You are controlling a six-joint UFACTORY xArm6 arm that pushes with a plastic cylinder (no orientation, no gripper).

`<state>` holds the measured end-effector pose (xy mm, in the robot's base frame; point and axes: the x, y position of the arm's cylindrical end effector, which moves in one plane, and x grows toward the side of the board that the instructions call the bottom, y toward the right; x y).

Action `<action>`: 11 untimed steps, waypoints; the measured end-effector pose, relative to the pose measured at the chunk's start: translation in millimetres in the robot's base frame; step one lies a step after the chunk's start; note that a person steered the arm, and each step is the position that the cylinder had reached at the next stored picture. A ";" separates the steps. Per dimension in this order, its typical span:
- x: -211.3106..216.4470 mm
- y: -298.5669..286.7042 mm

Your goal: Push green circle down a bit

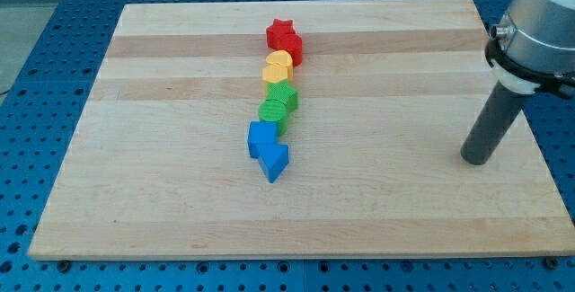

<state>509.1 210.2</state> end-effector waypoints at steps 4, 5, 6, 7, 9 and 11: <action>-44.5 -1.5; -103.9 -39.7; -140.6 -91.6; -126.1 -152.4; -76.4 -239.7; -72.2 -257.3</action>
